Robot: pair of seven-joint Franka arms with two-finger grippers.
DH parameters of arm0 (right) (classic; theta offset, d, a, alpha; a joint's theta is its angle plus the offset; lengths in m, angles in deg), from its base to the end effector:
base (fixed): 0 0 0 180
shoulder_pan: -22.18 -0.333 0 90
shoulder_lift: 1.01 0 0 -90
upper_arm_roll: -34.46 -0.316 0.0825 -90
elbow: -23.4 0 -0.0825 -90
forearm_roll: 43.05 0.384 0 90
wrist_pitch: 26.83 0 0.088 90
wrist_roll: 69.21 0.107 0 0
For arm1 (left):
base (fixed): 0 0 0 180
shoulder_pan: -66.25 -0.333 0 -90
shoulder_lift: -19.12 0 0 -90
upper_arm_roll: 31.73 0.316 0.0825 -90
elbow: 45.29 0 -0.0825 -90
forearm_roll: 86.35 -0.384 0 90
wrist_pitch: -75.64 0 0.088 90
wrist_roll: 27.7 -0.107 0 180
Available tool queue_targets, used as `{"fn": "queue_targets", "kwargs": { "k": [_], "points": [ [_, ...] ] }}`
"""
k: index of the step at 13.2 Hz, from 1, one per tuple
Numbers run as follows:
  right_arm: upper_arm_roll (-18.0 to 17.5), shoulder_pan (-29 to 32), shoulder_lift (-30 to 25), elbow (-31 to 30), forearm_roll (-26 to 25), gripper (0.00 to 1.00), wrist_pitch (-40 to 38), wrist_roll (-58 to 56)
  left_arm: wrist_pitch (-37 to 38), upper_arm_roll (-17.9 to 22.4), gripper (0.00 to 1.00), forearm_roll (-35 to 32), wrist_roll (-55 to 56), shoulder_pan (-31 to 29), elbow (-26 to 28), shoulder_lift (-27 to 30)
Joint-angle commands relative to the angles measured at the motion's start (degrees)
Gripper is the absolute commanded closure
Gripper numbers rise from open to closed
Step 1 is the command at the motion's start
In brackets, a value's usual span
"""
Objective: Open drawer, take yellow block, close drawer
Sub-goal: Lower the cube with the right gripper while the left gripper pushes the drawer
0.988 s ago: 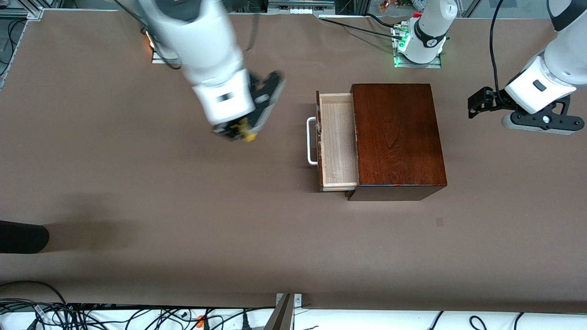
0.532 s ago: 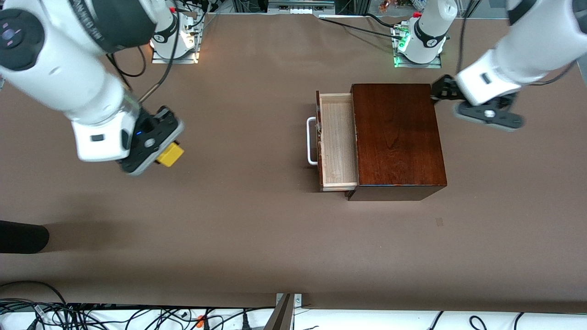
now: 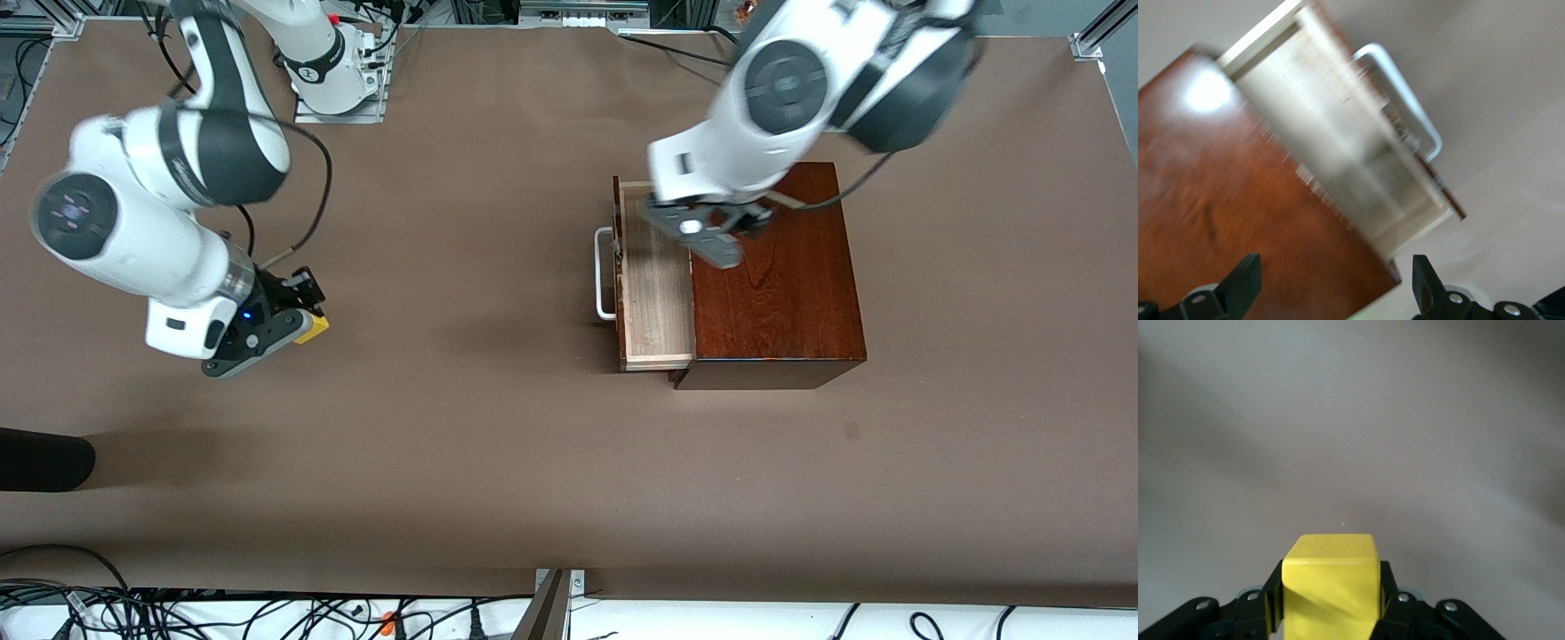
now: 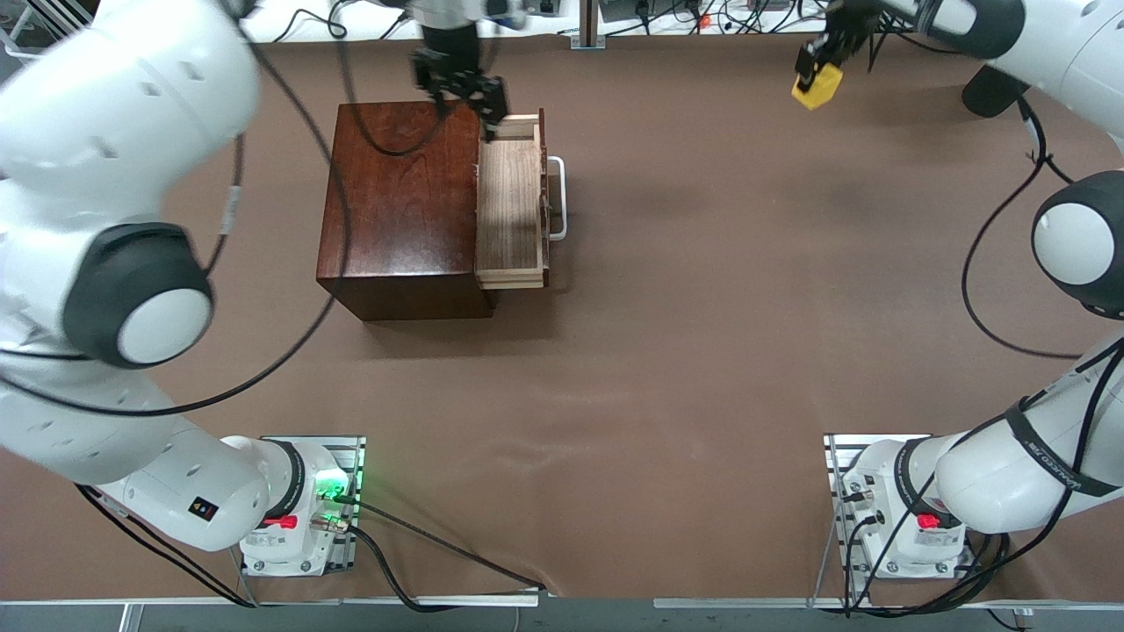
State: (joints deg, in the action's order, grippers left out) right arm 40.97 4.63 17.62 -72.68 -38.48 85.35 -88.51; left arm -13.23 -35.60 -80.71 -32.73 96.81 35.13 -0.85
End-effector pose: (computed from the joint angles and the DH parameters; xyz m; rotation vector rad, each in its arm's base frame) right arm 0.6313 0.1353 0.4109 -3.0037 -0.7718 0.0604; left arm 0.5278 -0.3671 0.4925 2.8811 -1.0175 -0.3443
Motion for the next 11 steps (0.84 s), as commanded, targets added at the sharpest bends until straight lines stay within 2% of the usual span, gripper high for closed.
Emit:
{"fn": "queue_targets", "kwargs": {
  "k": [1,3,4,7,11],
  "points": [
    [-0.6,1.4,-3.4,-14.2,0.8,1.0,12.8,4.6,-4.6,0.9,0.0,3.7,-9.1,1.8,-4.7,-5.5],
    [-0.5,1.6,-2.1,-19.1,0.9,1.0,20.8,7.2,-9.3,0.6,0.0,4.2,-15.9,3.9,-4.5,-8.1],
    [-0.6,1.6,-1.1,-19.8,0.9,1.0,22.4,9.4,-12.3,0.6,0.0,4.1,-19.0,4.9,-4.3,-9.2],
    [-1.2,1.6,3.1,-19.7,1.3,1.0,27.0,15.9,-18.1,0.6,0.0,4.2,-28.2,6.0,-4.1,-12.2],
    [-2.8,1.0,8.9,-19.6,1.6,1.0,34.7,21.1,-23.2,-2.4,0.0,3.8,-38.4,6.1,-1.4,-14.0]
  ]
}}
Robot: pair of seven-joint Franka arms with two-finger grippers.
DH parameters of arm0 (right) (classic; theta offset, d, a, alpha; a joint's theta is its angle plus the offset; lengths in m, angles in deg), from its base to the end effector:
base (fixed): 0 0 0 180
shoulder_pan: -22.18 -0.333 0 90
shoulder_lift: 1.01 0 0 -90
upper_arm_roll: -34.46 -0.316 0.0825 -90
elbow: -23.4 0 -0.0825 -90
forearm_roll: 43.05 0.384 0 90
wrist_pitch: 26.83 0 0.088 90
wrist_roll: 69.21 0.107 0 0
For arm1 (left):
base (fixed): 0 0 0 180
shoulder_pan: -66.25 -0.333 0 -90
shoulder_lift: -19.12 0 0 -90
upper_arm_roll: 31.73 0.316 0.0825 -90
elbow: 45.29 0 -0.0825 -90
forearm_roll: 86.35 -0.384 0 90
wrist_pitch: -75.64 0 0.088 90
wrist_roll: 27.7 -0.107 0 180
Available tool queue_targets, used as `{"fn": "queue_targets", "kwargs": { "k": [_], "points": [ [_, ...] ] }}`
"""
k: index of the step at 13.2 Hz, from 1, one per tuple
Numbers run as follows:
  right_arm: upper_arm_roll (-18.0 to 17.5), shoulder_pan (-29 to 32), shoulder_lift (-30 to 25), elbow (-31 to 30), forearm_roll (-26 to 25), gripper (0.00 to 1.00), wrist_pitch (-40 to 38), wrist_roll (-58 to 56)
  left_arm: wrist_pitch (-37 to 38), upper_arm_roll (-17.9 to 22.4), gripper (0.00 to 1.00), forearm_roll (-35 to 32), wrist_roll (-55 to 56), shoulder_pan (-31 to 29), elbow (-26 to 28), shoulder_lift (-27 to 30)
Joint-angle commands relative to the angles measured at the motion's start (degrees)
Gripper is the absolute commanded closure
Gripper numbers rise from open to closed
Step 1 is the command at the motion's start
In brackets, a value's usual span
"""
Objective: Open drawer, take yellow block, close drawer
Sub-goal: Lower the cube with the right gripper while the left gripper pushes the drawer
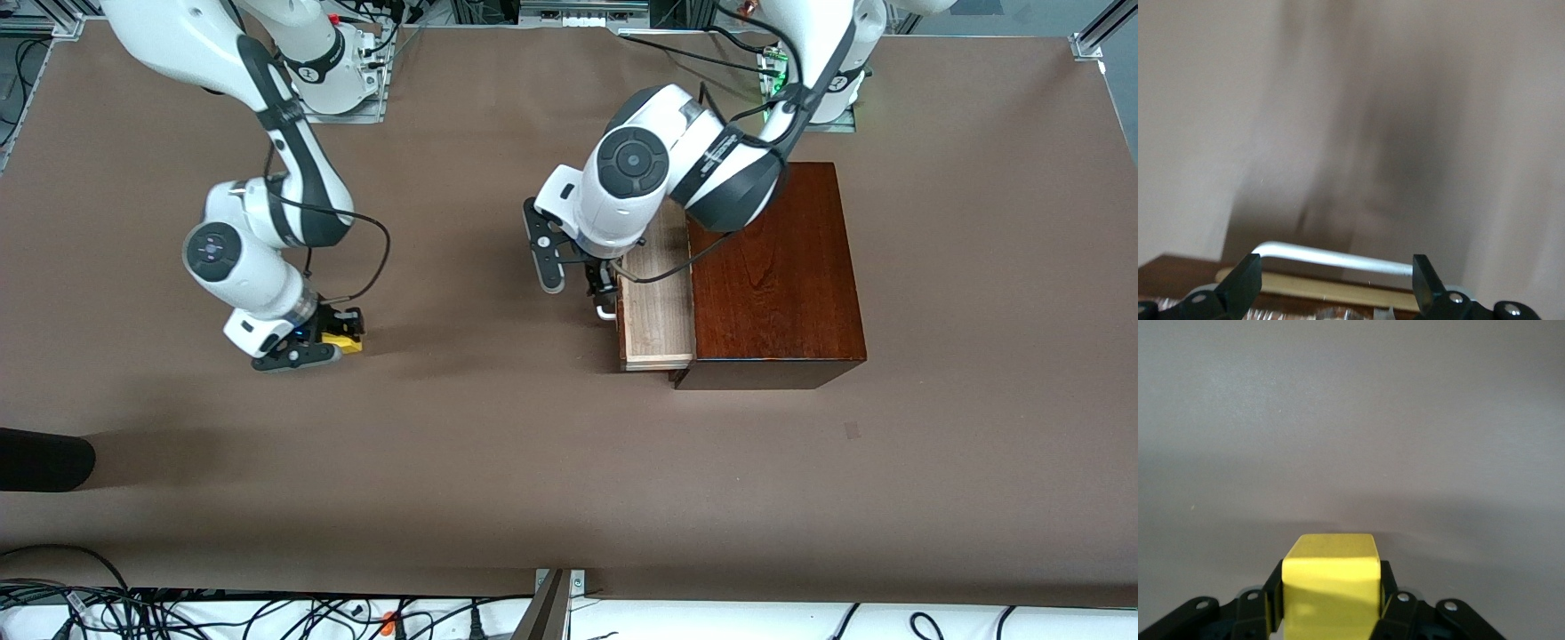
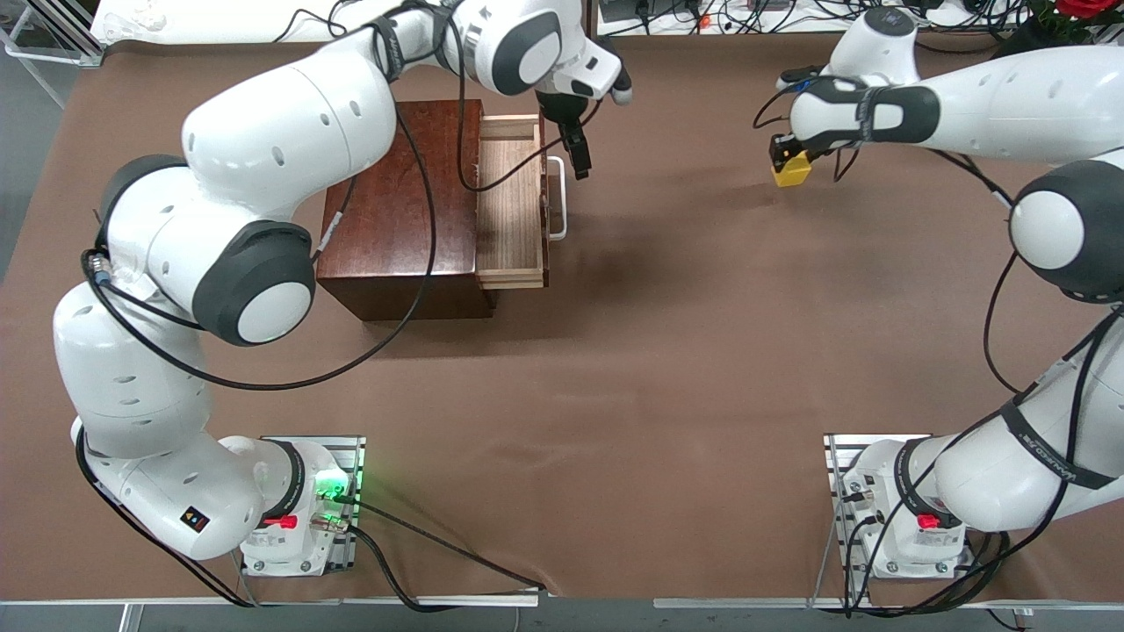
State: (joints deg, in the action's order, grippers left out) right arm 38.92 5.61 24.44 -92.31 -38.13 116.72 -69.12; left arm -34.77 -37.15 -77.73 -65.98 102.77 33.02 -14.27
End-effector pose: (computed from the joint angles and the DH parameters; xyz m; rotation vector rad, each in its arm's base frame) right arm 0.5942 0.1281 0.2331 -3.1083 -0.2337 -0.0649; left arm 0.5346 -0.4761 0.3798 2.3201 -1.8212 -0.0392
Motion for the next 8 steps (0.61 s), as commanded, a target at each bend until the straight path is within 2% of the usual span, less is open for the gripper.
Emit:
{"fn": "queue_targets", "kwargs": {
  "k": [1,3,4,5,6,8],
  "points": [
    [-0.8,0.0,2.8,0.0,1.3,1.0,4.4,1.7,-2.8,-1.1,0.0,0.7,-9.2,0.0,1.9,-0.8],
    [-0.9,0.0,3.5,0.0,1.3,1.0,5.2,1.7,-4.3,-1.1,0.0,0.6,-15.8,0.0,3.6,-1.1],
    [-0.9,0.0,3.5,0.0,1.2,0.81,5.2,1.6,-4.7,-1.1,0.0,0.5,-18.0,0.0,4.2,-1.2],
    [-0.8,0.0,3.4,0.0,1.2,0.37,5.1,1.4,-5.1,-1.1,0.0,0.3,-18.8,0.0,5.4,-1.2],
    [-0.8,0.0,2.9,0.0,1.2,0.0,4.9,0.6,-6.5,-1.1,0.0,0.3,-19.4,0.0,7.3,-1.2],
    [-0.8,0.0,0.2,0.1,1.2,0.0,3.8,0.1,-10.2,-1.1,0.0,0.3,-21.6,0.5,10.7,-1.1]
  ]
}}
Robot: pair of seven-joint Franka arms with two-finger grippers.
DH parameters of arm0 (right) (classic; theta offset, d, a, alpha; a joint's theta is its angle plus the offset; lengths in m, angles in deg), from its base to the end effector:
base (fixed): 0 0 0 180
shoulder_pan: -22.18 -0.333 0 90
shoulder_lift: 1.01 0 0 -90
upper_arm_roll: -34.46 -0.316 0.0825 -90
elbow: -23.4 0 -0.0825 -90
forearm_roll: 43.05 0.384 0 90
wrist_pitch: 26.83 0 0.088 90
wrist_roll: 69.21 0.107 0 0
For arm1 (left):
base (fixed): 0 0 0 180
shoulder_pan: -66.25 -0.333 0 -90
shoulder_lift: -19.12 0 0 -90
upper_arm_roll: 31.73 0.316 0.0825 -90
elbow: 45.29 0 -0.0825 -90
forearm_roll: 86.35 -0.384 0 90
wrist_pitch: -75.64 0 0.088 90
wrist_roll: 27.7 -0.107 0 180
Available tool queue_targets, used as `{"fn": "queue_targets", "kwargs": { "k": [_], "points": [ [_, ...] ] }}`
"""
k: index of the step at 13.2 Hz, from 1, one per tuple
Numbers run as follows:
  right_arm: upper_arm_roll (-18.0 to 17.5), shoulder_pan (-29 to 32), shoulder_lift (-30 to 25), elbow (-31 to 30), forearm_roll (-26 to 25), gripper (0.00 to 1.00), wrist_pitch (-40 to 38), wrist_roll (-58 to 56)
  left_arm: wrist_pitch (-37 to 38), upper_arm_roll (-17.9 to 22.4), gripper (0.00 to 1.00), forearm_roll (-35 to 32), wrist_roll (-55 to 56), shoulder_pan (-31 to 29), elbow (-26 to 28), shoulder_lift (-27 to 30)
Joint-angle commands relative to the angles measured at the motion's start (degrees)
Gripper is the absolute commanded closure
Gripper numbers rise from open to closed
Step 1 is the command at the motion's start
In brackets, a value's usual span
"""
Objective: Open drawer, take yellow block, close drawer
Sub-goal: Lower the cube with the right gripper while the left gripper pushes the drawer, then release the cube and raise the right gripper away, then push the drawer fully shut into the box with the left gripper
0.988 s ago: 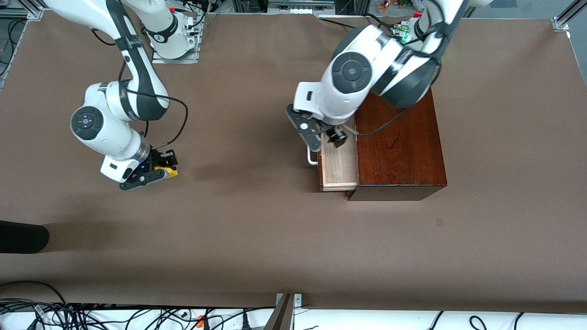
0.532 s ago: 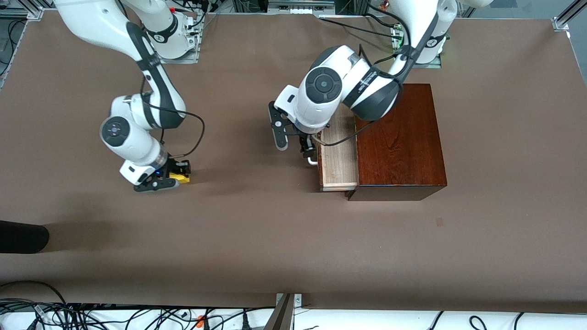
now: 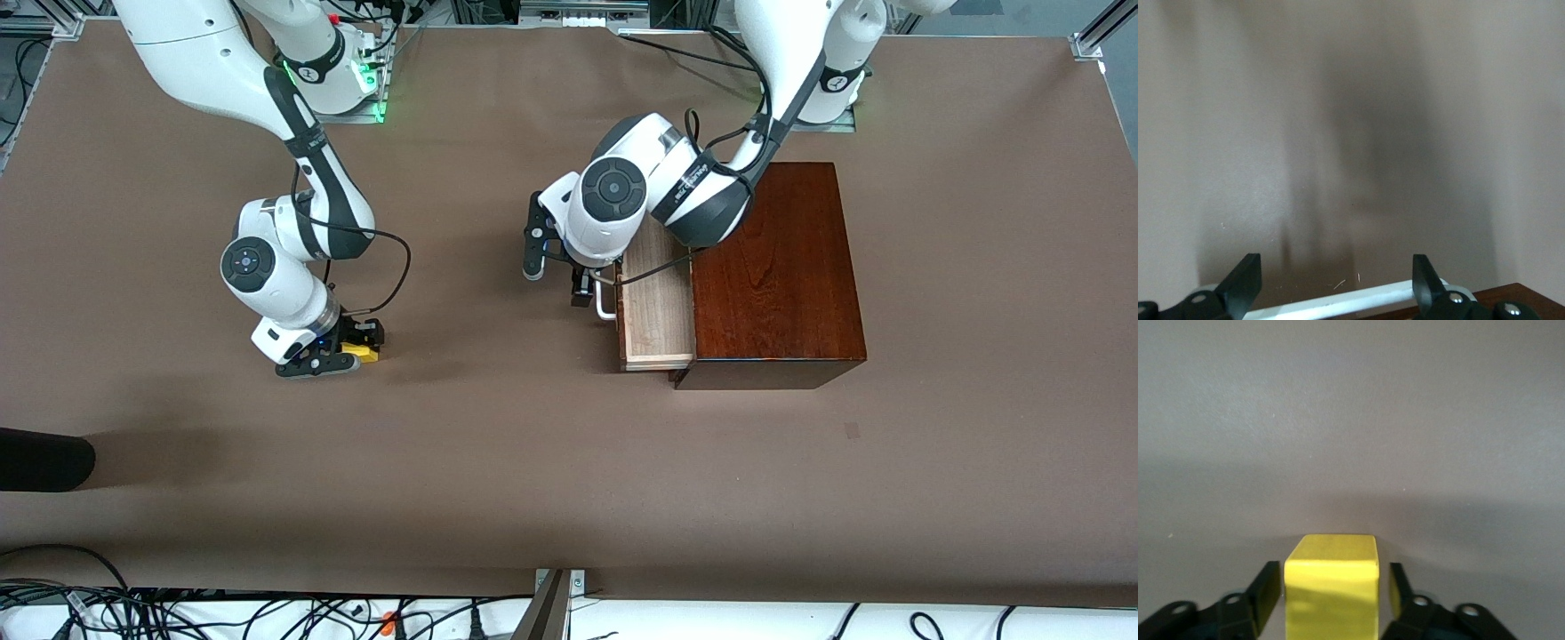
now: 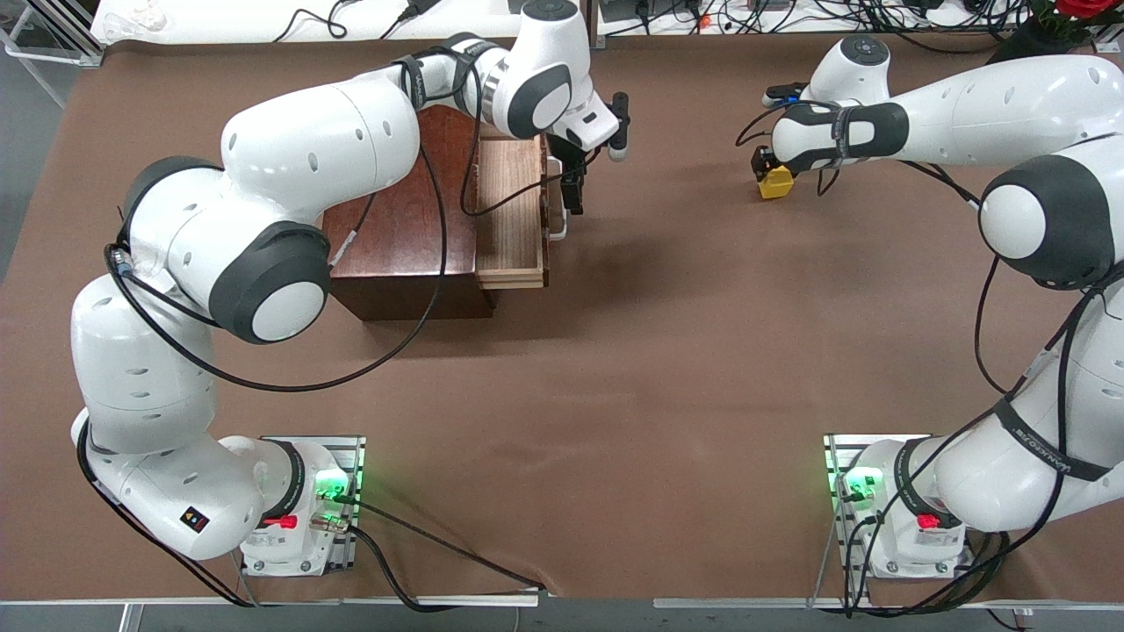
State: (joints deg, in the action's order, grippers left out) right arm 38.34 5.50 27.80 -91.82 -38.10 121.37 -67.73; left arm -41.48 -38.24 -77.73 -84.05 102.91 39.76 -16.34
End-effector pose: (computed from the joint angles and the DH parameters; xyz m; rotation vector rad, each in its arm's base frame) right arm 0.5974 0.1352 0.2082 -3.1073 -0.2107 -0.1125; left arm 0.5177 -0.4788 0.3099 1.9985 -2.1532 -0.0489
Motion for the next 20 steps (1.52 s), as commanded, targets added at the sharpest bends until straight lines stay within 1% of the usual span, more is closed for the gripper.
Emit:
{"fn": "queue_targets", "kwargs": {
  "k": [1,3,5,7,9,10,13,15,19,20],
  "points": [
    [-0.3,0.2,-5.4,-0.2,1.2,0.0,-3.6,-1.3,-4.3,0.0,0.0,0.3,-4.2,0.4,5.0,1.0],
    [-0.3,0.9,-11.1,0.8,1.1,0.0,-10.9,-1.3,-4.1,0.0,0.0,0.3,-6.5,0.1,5.2,1.0],
    [-0.4,2.4,-17.4,3.1,0.9,0.0,-20.1,-1.4,-3.1,0.0,0.0,0.3,-8.1,-0.4,5.4,1.1],
    [-0.5,3.1,-20.9,8.5,0.9,0.0,-30.8,-3.2,-0.8,0.3,0.0,0.3,-7.9,-0.7,5.4,1.5],
    [-0.5,4.9,-23.0,13.8,0.9,0.0,-40.0,-6.8,2.4,0.9,0.0,0.3,-7.7,-1.2,5.0,2.3],
    [-0.5,5.9,-24.4,14.9,1.0,0.0,-43.3,-8.6,3.9,1.0,0.0,0.3,-7.7,-1.9,4.9,2.4],
    [-0.3,6.6,-30.5,15.0,0.9,0.0,-49.3,-10.2,6.3,0.9,0.0,-0.8,-7.8,-3.9,4.6,3.2],
    [0.2,6.6,-32.9,15.4,0.2,0.0,-52.5,-10.3,7.5,1.0,0.0,-0.9,-7.8,-5.1,4.5,3.6],
    [0.4,6.5,-33.6,15.6,-0.5,0.0,-53.0,-9.7,9.7,0.9,0.0,-0.9,-8.0,-7.5,4.5,4.0],
    [0.4,6.5,-33.6,15.7,-1.6,0.0,-53.0,-9.7,9.9,0.9,0.0,-1.0,-8.0,-7.7,4.5,4.1]
  ]
}}
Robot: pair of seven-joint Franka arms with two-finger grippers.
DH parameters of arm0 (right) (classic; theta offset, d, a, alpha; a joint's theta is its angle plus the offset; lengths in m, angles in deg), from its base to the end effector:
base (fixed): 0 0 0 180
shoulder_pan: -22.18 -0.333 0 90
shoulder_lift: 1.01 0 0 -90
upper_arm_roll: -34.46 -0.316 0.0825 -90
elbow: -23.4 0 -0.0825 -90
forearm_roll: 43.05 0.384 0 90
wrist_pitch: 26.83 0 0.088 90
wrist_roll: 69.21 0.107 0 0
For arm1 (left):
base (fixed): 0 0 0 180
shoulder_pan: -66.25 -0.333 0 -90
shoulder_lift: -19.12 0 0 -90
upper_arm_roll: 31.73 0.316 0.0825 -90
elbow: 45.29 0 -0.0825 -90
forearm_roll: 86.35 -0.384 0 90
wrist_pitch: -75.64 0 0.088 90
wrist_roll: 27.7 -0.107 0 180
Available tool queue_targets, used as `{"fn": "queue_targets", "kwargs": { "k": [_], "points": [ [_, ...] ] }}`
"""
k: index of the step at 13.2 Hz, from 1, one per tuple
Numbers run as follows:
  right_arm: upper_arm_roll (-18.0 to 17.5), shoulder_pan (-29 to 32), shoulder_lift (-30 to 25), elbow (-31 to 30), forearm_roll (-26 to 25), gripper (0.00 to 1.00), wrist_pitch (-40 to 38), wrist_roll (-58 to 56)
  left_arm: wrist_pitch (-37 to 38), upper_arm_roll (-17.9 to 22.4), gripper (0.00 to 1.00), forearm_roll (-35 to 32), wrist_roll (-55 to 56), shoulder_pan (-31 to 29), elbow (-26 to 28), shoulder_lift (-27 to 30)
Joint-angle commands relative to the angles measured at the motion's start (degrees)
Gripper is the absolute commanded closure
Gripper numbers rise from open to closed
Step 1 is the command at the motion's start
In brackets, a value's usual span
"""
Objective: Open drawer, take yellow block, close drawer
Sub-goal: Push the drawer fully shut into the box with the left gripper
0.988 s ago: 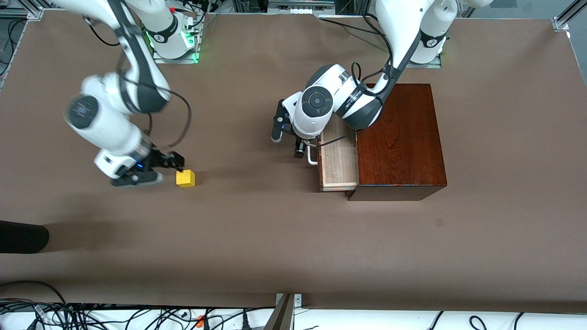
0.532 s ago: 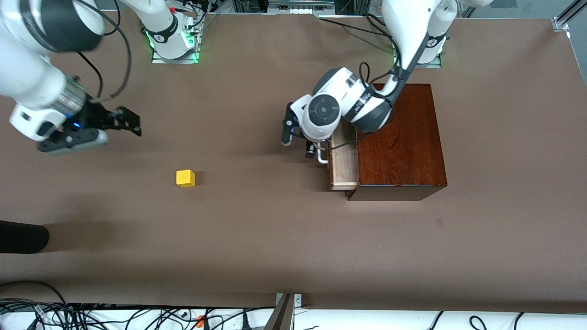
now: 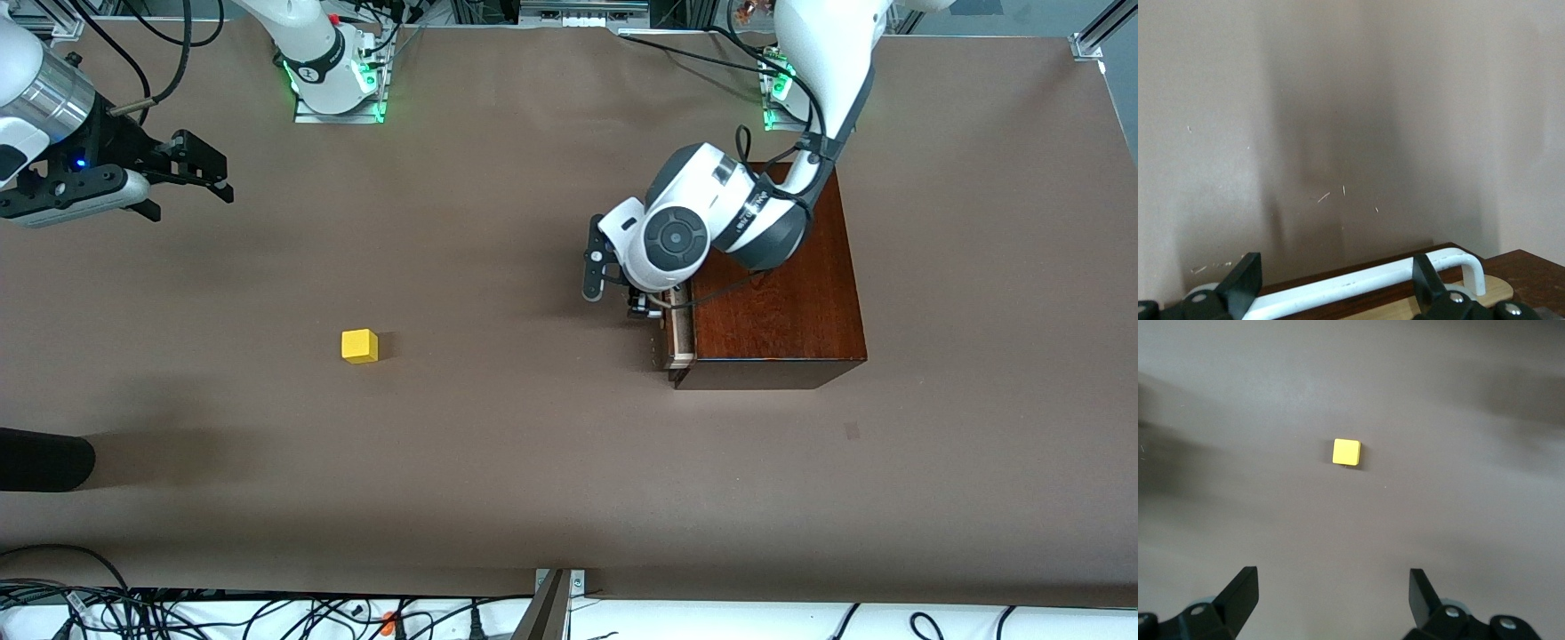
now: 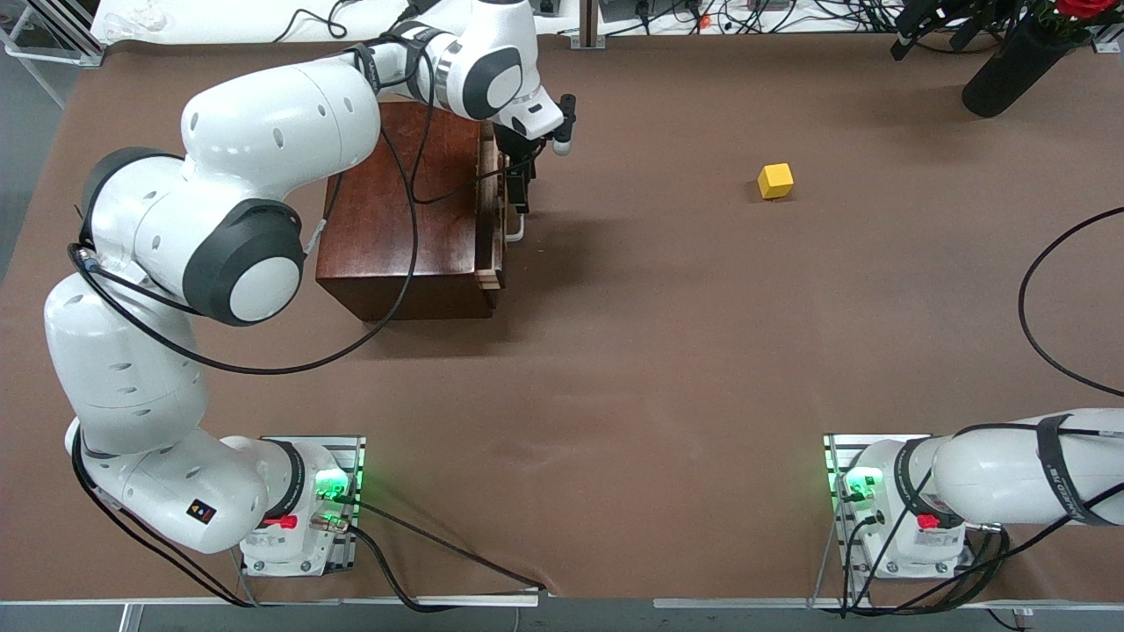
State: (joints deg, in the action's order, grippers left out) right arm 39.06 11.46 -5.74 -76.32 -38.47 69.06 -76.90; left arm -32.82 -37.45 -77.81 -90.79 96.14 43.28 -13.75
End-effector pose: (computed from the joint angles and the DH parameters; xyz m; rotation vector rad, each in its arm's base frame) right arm 0.5319 0.0632 0.5981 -3.0347 -0.3562 -0.0253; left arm 0.5467 -0.3939 0.3026 1.9630 -2.1239 -0.2510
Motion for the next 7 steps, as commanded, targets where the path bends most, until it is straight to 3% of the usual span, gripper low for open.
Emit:
{"fn": "queue_targets", "kwargs": {
  "k": [1,7],
  "points": [
    [-0.4,0.5,-0.1,1.0,-2.5,0.0,-0.8,-0.6,1.4,0.1,0.0,-0.8,-1.2,-1.2,1.0,1.5],
    [0.7,0.7,1.0,3.4,-4.0,0.0,-4.0,-0.9,4.4,0.2,0.0,-0.9,-1.1,-2.8,0.8,2.6]
  ]
}}
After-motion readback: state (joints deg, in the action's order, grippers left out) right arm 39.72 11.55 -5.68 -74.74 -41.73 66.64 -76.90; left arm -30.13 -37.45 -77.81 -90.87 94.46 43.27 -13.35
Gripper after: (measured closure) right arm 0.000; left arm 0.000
